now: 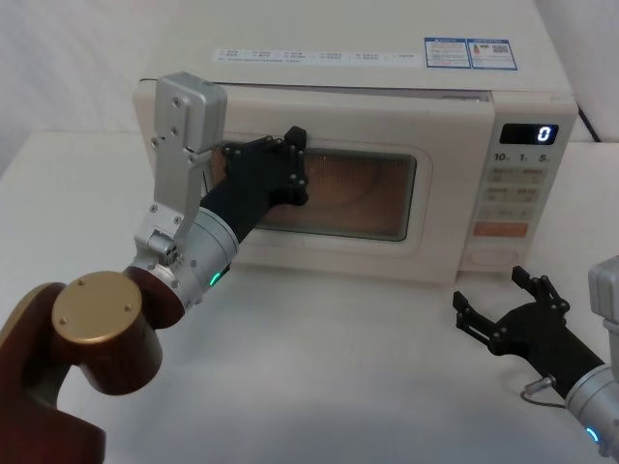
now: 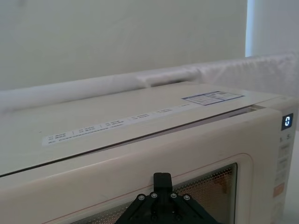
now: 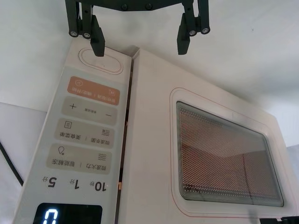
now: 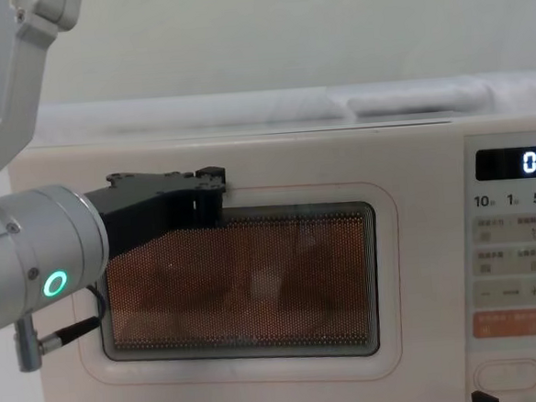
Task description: Press the button to open the microwave door with one hand; close the microwave door with the other hand.
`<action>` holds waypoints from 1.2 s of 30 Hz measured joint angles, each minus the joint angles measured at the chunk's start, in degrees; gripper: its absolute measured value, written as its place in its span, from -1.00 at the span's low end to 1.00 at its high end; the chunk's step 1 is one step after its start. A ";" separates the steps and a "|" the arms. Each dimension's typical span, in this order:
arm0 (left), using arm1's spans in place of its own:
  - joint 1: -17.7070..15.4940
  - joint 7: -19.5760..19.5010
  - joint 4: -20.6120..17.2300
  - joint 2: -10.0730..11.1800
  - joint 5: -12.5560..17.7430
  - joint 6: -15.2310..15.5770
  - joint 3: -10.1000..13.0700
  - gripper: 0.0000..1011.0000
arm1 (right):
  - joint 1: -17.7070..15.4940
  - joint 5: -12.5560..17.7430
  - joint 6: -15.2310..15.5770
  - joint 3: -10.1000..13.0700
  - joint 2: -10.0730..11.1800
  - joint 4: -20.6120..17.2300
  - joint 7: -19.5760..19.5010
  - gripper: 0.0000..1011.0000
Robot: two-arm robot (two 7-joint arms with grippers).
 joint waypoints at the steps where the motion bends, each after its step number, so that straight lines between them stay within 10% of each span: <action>1: -0.06 0.05 0.10 -0.10 0.05 0.03 -0.04 -1.00 | 0.00 0.00 0.00 0.00 0.00 0.00 0.00 0.98; 36: -2.77 -0.16 4.55 -2.42 1.73 0.13 -0.05 -1.00 | 0.00 0.00 0.00 -0.01 0.00 0.00 0.00 0.98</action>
